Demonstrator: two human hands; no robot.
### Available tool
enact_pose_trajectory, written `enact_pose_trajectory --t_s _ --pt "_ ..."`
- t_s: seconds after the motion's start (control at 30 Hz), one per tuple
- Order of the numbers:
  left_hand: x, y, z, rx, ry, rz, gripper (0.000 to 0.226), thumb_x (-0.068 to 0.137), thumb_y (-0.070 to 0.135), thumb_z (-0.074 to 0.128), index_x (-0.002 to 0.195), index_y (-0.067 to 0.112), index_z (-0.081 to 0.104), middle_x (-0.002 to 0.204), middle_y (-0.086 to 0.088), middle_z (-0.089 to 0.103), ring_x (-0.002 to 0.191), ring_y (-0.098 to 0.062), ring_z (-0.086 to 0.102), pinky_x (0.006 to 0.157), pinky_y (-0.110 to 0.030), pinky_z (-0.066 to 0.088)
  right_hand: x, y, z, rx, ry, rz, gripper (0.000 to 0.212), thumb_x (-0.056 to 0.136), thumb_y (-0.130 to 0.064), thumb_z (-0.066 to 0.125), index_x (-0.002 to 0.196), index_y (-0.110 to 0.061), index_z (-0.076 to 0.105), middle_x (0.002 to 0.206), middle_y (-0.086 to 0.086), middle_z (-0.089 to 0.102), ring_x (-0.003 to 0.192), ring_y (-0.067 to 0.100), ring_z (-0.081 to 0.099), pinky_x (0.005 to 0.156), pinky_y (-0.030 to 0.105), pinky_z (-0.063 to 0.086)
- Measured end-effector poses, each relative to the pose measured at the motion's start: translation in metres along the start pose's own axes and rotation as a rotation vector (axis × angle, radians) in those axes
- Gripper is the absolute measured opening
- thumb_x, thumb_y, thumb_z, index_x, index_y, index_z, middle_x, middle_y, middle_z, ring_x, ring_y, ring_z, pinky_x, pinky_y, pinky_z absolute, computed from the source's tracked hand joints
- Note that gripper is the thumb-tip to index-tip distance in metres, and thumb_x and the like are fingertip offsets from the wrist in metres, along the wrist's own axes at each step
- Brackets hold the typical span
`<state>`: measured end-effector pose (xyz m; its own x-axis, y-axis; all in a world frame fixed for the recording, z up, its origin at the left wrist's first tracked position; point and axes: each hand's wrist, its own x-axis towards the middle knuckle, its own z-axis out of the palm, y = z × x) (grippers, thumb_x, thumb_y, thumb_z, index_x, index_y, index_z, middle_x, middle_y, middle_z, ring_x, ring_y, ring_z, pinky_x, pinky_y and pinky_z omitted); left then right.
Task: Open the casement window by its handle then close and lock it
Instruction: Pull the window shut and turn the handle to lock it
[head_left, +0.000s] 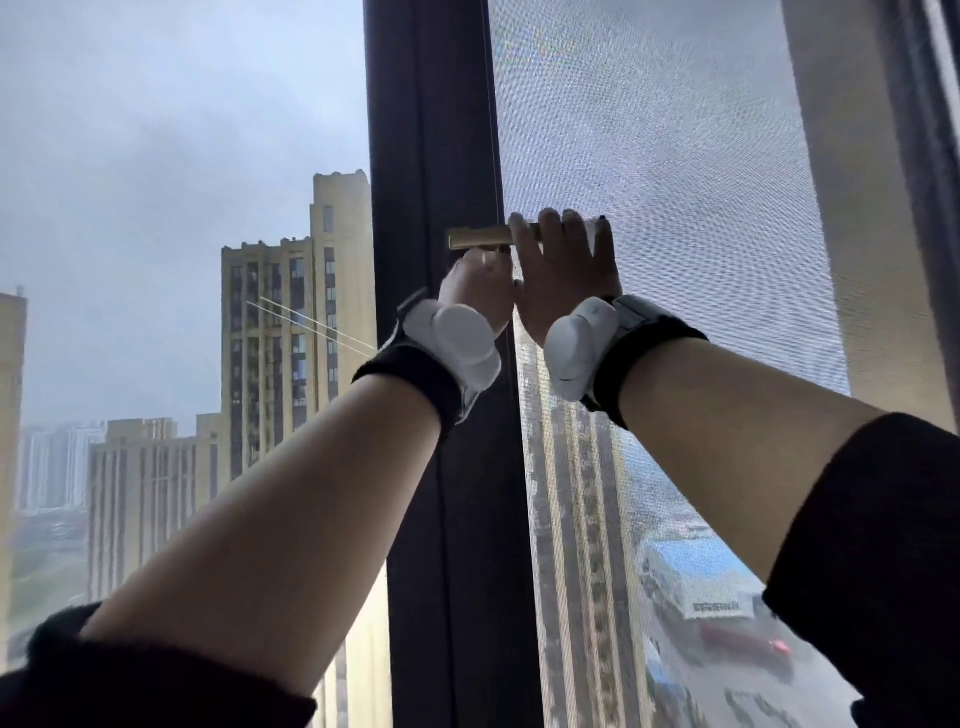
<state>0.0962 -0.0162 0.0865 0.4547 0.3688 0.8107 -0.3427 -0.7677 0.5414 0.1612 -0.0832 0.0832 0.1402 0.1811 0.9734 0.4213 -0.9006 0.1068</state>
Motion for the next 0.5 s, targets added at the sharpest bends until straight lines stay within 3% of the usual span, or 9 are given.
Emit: enact_pose_trajectory --t_s 0.1,0.17,0.23,0.37,0.43,0.5 --pt "0.011 -0.004 0.003 -0.209 -0.087 -0.061 0.03 0.088 0.042 0.032 0.088 0.025 0.056 0.125 -0.023 0.056 0.104 -0.028 0.055 0.1 -0.043 0.045 -0.002 0.001 0.005 -0.005 0.068 -0.011 0.053 0.072 -0.039 0.063 0.12 -0.018 0.056 0.11 0.006 0.067 0.106 0.028 0.064 0.094 0.047 0.048" --pt "0.015 -0.004 0.008 -0.495 -0.023 -0.189 0.027 0.091 0.039 0.034 0.072 0.025 0.047 0.093 -0.013 0.069 0.079 -0.021 0.058 0.078 -0.036 0.055 0.001 0.003 0.008 0.086 0.054 -0.049 0.055 0.082 -0.036 0.056 0.132 -0.015 0.046 0.129 0.011 0.057 0.125 0.032 0.05 0.105 0.053 0.037" --pt "0.018 -0.005 0.009 -0.829 0.041 -0.319 0.027 0.095 0.026 0.041 0.074 0.012 0.049 0.054 -0.001 0.063 0.055 -0.016 0.053 0.051 -0.025 0.048 0.004 0.003 0.005 0.161 -0.033 -0.063 0.057 0.092 -0.034 0.042 0.143 -0.014 0.027 0.146 0.012 0.036 0.14 0.034 0.026 0.114 0.054 0.016" --pt "0.033 -0.004 0.016 -1.021 0.038 -0.344 0.023 0.093 0.031 0.049 0.094 0.009 0.055 0.072 -0.001 0.058 0.066 -0.014 0.06 0.054 -0.02 0.05 0.012 0.005 0.003 0.163 -0.013 -0.057 0.05 0.092 -0.029 0.042 0.139 -0.015 0.03 0.139 0.011 0.042 0.133 0.034 0.034 0.112 0.052 0.023" --pt "0.035 -0.002 0.018 -1.035 0.066 -0.355 0.02 0.091 0.028 0.052 0.086 0.01 0.059 0.069 0.0 0.06 0.064 -0.012 0.056 0.055 -0.019 0.048 0.011 0.003 -0.002 0.186 -0.01 -0.05 0.047 0.093 -0.028 0.041 0.137 -0.014 0.033 0.135 0.012 0.045 0.13 0.034 0.038 0.109 0.051 0.026" --pt "0.035 -0.002 0.023 -1.032 0.09 -0.32 0.022 0.091 0.023 0.054 0.073 0.011 0.06 0.053 0.004 0.063 0.059 -0.011 0.051 0.058 -0.02 0.046 0.009 0.003 -0.005 0.221 -0.022 -0.037 0.047 0.093 -0.031 0.039 0.136 -0.014 0.033 0.134 0.011 0.045 0.13 0.033 0.037 0.107 0.051 0.026"
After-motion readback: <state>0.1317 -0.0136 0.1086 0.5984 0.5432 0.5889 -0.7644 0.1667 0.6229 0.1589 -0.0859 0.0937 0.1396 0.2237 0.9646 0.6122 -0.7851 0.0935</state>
